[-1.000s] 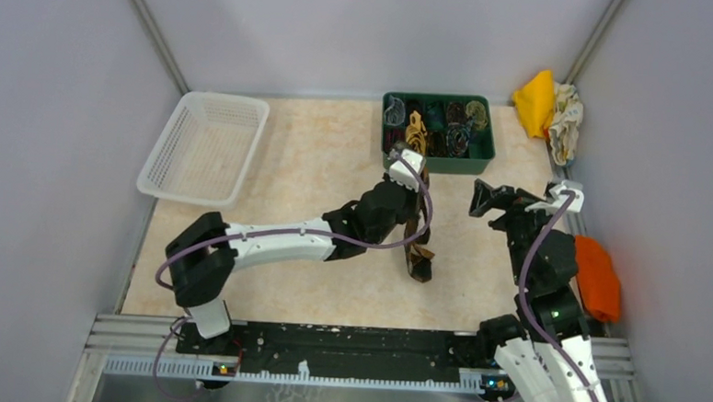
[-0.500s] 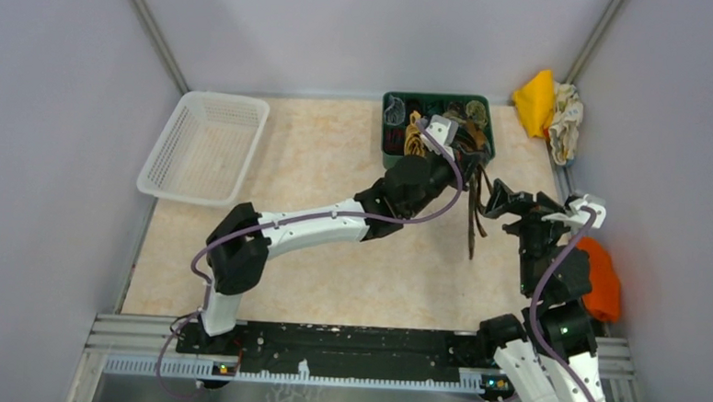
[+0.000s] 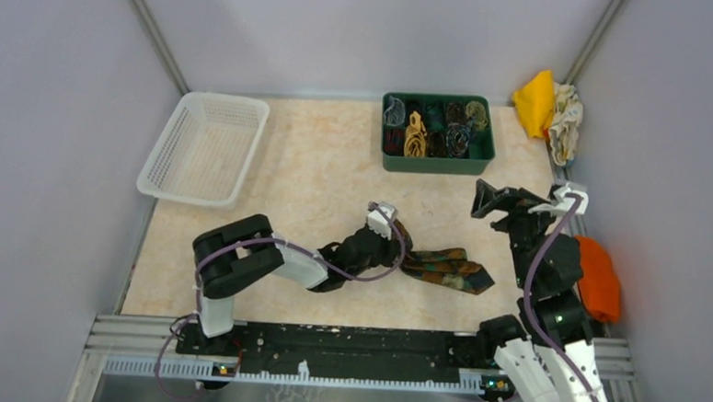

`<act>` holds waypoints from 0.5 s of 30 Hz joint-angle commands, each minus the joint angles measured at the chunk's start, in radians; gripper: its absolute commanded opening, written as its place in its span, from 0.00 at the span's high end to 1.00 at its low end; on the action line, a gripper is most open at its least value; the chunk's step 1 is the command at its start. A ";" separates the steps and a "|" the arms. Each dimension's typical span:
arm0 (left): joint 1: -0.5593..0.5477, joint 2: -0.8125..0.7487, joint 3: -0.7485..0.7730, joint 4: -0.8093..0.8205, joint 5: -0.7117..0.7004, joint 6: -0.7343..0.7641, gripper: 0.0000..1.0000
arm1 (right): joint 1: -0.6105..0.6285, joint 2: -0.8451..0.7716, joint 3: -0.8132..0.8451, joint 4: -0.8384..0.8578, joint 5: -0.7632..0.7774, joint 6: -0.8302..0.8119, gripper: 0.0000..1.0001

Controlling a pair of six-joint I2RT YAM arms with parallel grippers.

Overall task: Roll the ties
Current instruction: Place the tie at the center of the board.

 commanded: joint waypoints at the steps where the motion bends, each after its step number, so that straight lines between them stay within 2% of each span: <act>1: -0.002 -0.168 -0.143 0.146 -0.063 -0.042 1.00 | 0.001 0.067 -0.006 0.024 -0.133 0.069 0.01; 5: -0.003 -0.271 -0.239 0.045 -0.102 -0.056 1.00 | 0.001 0.122 -0.052 0.010 -0.241 0.133 0.02; 6: -0.002 -0.289 -0.246 -0.009 -0.097 -0.073 0.94 | 0.002 0.135 -0.067 0.004 -0.259 0.148 0.04; 8: -0.003 -0.307 -0.247 -0.113 -0.078 -0.110 0.77 | 0.002 0.162 -0.097 -0.012 -0.286 0.174 0.10; 10: -0.003 -0.312 -0.275 -0.140 -0.067 -0.139 0.62 | 0.002 0.186 -0.121 -0.036 -0.293 0.189 0.20; 12: -0.003 -0.319 -0.310 -0.150 -0.059 -0.178 0.51 | 0.002 0.214 -0.120 -0.075 -0.293 0.191 0.26; 14: -0.003 -0.336 -0.340 -0.173 -0.055 -0.208 0.43 | 0.003 0.231 -0.114 -0.115 -0.292 0.182 0.29; 15: -0.003 -0.349 -0.351 -0.195 -0.057 -0.222 0.40 | 0.004 0.233 -0.111 -0.140 -0.313 0.178 0.37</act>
